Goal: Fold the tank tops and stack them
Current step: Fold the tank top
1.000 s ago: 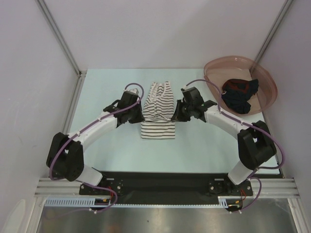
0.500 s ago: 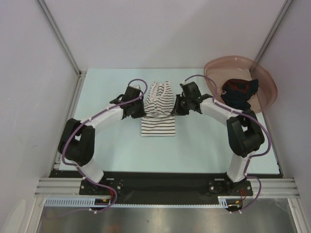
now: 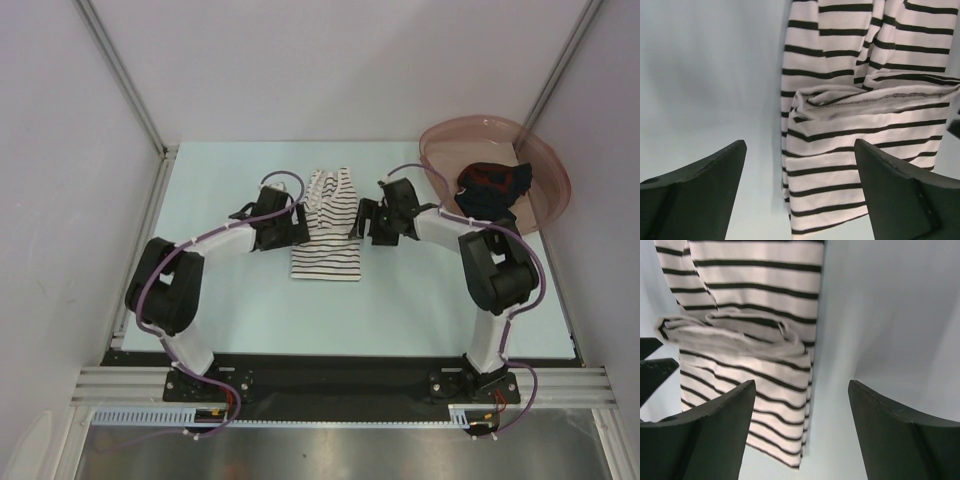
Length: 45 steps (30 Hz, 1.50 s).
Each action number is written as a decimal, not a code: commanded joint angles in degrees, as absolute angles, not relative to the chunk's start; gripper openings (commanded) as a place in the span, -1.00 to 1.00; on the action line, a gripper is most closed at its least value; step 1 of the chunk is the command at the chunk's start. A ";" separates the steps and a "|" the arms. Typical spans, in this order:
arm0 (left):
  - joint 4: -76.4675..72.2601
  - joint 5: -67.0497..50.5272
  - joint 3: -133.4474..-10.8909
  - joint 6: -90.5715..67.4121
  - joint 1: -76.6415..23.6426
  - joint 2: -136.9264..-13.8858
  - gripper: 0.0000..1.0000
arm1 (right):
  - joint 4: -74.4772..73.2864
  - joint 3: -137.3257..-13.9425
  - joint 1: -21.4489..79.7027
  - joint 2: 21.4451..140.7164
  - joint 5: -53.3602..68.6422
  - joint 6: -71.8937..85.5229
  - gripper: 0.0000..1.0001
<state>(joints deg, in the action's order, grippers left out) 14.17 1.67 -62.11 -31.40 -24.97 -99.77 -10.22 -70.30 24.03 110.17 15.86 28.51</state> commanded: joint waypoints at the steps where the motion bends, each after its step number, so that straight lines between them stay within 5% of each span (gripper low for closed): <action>1: 10.98 5.36 -59.69 -31.20 -24.52 -93.09 0.91 | -5.45 -66.72 23.91 101.96 14.68 27.60 0.63; 9: 7.48 -3.42 -47.39 -31.99 -26.53 -82.01 0.79 | -2.20 -55.56 25.48 94.93 21.53 29.18 0.05; 13: 5.28 -6.23 -40.36 -32.96 -28.82 -78.14 0.47 | 2.98 -47.92 27.42 92.20 23.46 31.64 -0.05; 16: 3.61 -7.55 -37.72 -32.87 -29.44 -75.25 0.16 | 5.88 -45.89 28.47 91.85 24.78 32.34 -0.44; 22: 2.64 -9.66 -37.61 -31.99 -29.53 -73.12 -0.24 | 7.38 -46.32 29.79 92.02 27.77 33.13 -0.88; 27: 1.93 -9.93 -37.79 -31.99 -29.62 -74.70 -0.54 | 6.77 -46.93 30.06 92.55 27.07 32.87 -0.94; 45: -7.73 -10.72 -27.42 -36.12 -24.70 -82.36 -0.81 | 6.51 -44.47 26.19 100.28 25.84 31.20 -0.99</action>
